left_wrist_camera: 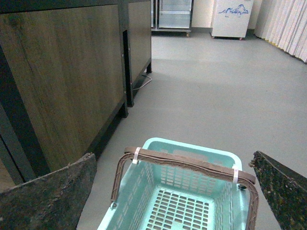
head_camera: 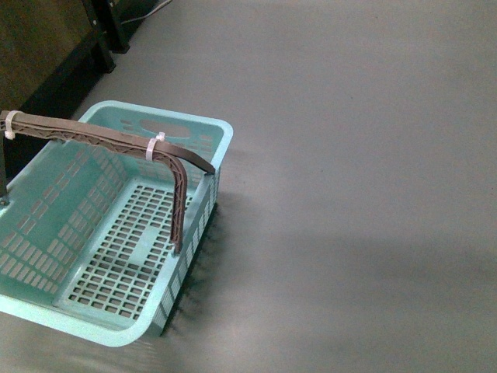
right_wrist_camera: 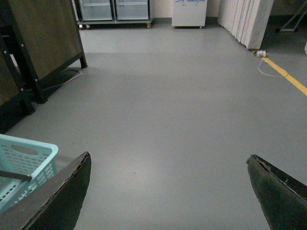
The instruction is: Pick lemon and mango into basket
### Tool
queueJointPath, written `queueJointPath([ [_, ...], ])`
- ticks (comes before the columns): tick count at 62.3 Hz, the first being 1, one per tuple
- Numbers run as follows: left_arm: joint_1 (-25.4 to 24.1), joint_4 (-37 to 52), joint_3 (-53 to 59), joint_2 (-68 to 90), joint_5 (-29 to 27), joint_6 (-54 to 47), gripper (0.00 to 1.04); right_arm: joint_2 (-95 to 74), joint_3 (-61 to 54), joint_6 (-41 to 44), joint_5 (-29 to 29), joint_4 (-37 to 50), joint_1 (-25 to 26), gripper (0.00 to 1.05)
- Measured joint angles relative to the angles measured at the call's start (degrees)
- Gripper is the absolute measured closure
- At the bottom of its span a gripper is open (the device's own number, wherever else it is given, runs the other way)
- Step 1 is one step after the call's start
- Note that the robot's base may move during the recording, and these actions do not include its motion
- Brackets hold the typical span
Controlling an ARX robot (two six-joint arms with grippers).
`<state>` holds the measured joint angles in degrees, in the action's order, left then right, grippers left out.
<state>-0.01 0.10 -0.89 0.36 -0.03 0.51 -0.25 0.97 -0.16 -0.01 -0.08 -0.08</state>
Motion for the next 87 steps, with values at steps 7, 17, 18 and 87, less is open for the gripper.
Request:
queueJointPath([
  [7,0.0,0.0,0.0,0.0,0.0,0.0,0.07,0.0,0.0,0.0,0.0,0.0,0.0,0.09],
  [17,0.0,0.0,0.0,0.0,0.0,0.0,0.07,0.0,0.0,0.0,0.0,0.0,0.0,0.09],
  [18,0.02,0.0,0.0,0.0,0.0,0.0,0.07,0.0,0.0,0.0,0.0,0.0,0.0,0.09],
  [87,11.72,22.77,-42.38,108.13,-6.21,70.44,0.07,0.0,0.0,0.0,-0.07,0.0,0.0,0.09],
])
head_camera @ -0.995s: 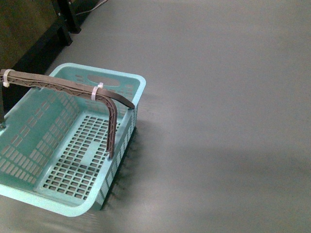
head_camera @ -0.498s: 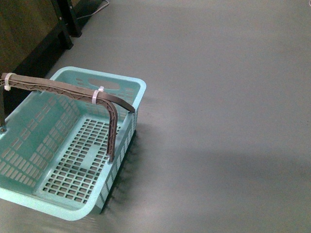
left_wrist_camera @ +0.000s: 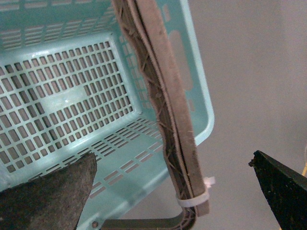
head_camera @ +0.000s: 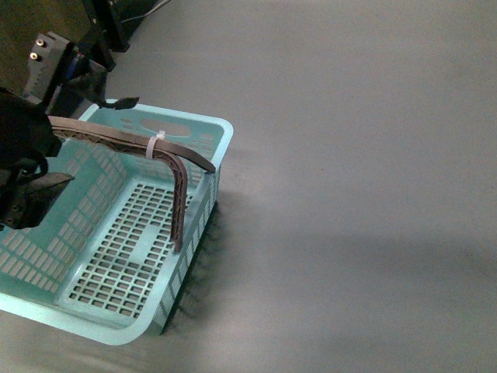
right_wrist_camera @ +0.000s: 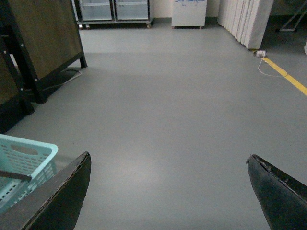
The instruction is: Pick lemon and mango into basket
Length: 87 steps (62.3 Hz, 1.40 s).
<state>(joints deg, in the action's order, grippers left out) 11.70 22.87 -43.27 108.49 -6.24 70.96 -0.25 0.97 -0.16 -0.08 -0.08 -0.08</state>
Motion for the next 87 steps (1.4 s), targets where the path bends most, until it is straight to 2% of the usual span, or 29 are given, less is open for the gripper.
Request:
queueJointPath([
  [28,0.17,-3.5,-15.78,12.37,-0.13,3.48,0.07,0.0,0.0,0.0,-0.02,0.0,0.0,0.09],
  [45,-0.81,-4.2,-18.4,15.78,-0.17,3.21,0.08,0.0,0.0,0.0,-0.02,0.0,0.0,0.09],
  [75,-3.08,-7.08,-19.02,17.79,-3.19,3.43,0.81,0.0,0.0,0.0,-0.02,0.0,0.0,0.09],
  [80,-3.02,-7.02,-19.19,17.79,-3.41,5.77,0.87,0.0,0.0,0.0,-0.02,0.0,0.0,0.09],
  [87,-2.75,-6.12,-17.05,15.89,-2.78,5.6,0.89,0.0,0.0,0.0,0.0,0.0,0.0,0.09],
])
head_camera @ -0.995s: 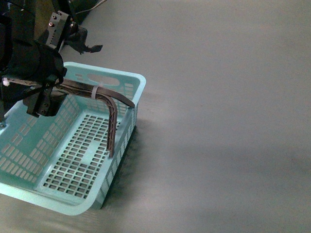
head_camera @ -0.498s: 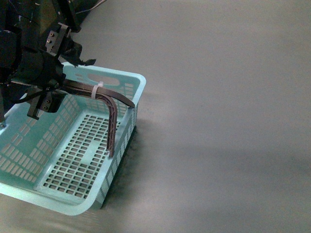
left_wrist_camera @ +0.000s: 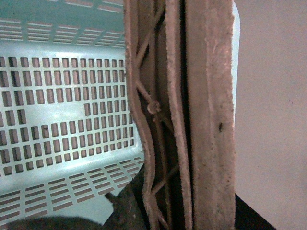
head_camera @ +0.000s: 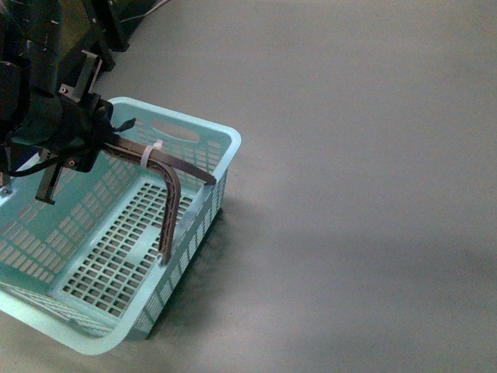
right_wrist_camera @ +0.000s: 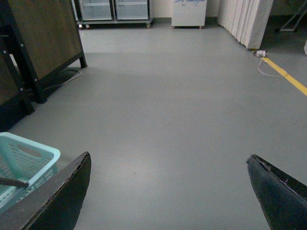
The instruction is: Pick lemon and mango into basket
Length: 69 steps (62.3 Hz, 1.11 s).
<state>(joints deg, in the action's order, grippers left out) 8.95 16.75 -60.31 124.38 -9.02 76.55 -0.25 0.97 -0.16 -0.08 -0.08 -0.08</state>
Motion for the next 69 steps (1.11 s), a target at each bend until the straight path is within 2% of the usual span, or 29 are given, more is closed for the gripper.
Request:
queueJointPath([
  [17,1.6,-0.5,14.64,-21.27,1.16,1.33,0.89,0.0,0.0,0.0,-0.02,0.0,0.0,0.09],
  [27,1.7,-8.07,20.39,-38.4,1.38,3.8,0.89,0.0,0.0,0.0,0.0,0.0,0.0,0.09],
  [39,1.05,-19.74,21.79,-57.53,1.36,5.18,0.89,0.0,0.0,0.0,0.0,0.0,0.0,0.09],
  [51,-2.21,-30.82,21.07,-71.69,0.7,4.85,0.89,0.0,0.0,0.0,0.0,0.0,0.0,0.09],
  [69,-2.75,-31.95,19.41,-74.34,0.31,2.78,0.89,0.0,0.0,0.0,0.0,0.0,0.0,0.09],
])
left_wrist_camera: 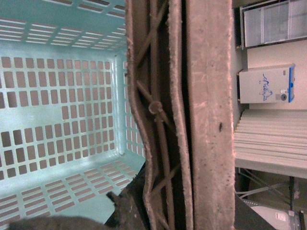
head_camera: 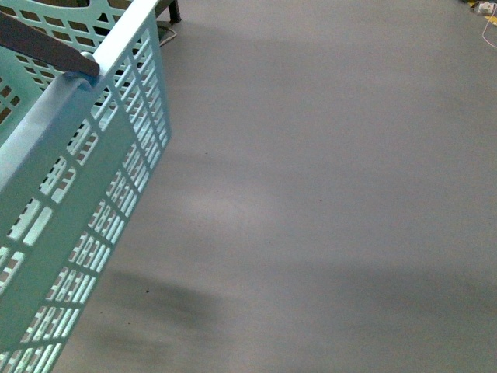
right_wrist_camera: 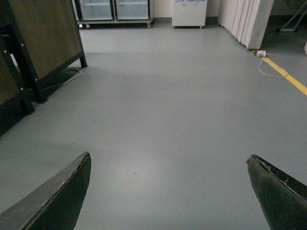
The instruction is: Pick lemon and mango into basket
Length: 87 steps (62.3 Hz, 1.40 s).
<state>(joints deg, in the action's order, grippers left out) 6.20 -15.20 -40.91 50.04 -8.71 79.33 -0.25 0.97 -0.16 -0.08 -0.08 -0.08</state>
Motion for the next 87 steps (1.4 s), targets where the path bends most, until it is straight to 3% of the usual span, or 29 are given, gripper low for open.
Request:
queueJointPath([
  [87,0.0,-0.26,0.0,0.11,-0.15,-0.02,0.89,0.0,0.0,0.0,-0.04,0.0,0.0,0.09],
])
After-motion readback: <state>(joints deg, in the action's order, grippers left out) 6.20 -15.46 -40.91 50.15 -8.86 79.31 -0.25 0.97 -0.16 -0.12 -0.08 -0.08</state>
